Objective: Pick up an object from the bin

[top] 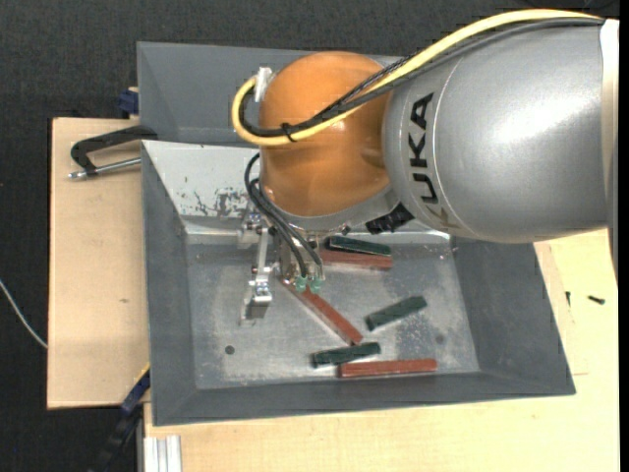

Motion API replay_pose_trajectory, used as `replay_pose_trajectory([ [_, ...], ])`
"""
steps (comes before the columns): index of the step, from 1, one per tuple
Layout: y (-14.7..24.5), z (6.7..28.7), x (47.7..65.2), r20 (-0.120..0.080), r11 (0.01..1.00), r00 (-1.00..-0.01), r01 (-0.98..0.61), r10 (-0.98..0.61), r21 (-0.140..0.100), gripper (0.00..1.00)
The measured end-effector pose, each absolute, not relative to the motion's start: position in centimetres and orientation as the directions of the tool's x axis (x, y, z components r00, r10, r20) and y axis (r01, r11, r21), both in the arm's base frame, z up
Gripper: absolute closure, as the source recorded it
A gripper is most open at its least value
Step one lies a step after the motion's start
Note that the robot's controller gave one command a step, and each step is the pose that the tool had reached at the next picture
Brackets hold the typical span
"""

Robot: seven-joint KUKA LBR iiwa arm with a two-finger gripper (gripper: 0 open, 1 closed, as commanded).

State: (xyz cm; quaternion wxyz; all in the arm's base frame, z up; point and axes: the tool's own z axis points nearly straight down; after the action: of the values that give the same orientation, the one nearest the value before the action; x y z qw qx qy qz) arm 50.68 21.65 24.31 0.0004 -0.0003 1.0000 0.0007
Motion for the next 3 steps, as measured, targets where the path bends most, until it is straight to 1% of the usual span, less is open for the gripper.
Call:
replay_pose_trajectory([
  [1,19.3,21.5,50.7,-0.005,0.995,-0.995,-0.101,-0.101,0.003,0.0],
  [2,12.5,16.3,51.1,-0.002,0.984,-0.984,-0.181,-0.181,0.001,0.0],
  [3,9.8,15.6,51.7,-0.002,0.97,-0.97,-0.242,-0.242,0.0,0.0],
])
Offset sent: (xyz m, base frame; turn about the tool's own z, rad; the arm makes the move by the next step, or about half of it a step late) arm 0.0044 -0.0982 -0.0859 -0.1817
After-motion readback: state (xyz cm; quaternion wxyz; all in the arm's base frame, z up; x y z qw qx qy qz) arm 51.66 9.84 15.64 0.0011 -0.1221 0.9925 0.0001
